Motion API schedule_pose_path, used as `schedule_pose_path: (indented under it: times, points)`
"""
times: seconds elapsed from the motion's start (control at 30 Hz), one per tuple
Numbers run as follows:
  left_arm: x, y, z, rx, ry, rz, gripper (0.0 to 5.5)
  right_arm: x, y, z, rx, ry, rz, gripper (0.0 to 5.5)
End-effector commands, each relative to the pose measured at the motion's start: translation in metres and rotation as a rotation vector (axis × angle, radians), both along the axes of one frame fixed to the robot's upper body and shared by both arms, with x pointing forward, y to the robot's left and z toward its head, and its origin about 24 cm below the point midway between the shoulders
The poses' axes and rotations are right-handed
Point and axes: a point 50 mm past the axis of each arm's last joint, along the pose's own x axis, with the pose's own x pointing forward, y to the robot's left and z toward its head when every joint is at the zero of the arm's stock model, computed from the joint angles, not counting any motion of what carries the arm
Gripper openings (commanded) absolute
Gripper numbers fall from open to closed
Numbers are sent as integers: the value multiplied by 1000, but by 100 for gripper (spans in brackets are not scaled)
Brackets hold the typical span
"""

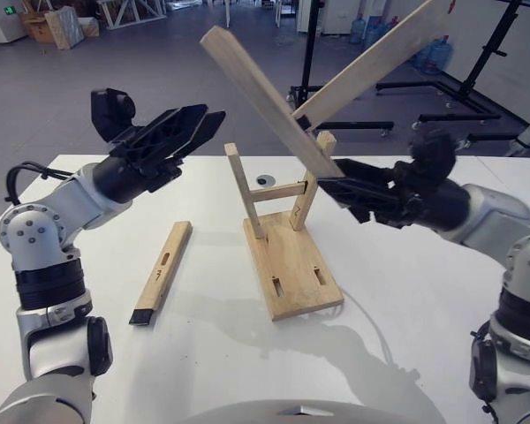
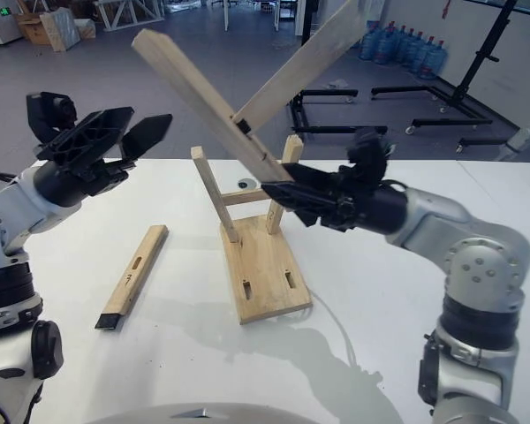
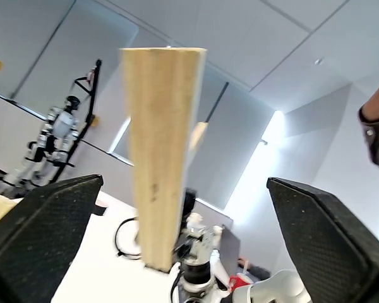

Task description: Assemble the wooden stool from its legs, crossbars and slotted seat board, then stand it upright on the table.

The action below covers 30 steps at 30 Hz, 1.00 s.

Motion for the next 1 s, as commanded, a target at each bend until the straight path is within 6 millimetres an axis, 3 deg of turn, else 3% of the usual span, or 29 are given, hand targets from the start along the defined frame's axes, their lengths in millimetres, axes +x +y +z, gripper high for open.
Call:
schedule_pose_path:
  times: [0.03,0.5,0.9,1.0]
  points:
    - [3,-10,1,-4,21,-19,480,-1,9,3,78,6,34,204]
    - [4,-21,18,-121,46,-40,480,-3,36,-18,113,117,70,204]
    - [5,-21,15,-149,103,-18,480,-5,41,-20,125,118,64,204]
    - [5,-22,14,-152,114,-34,432,-5,41,-20,125,114,69,204]
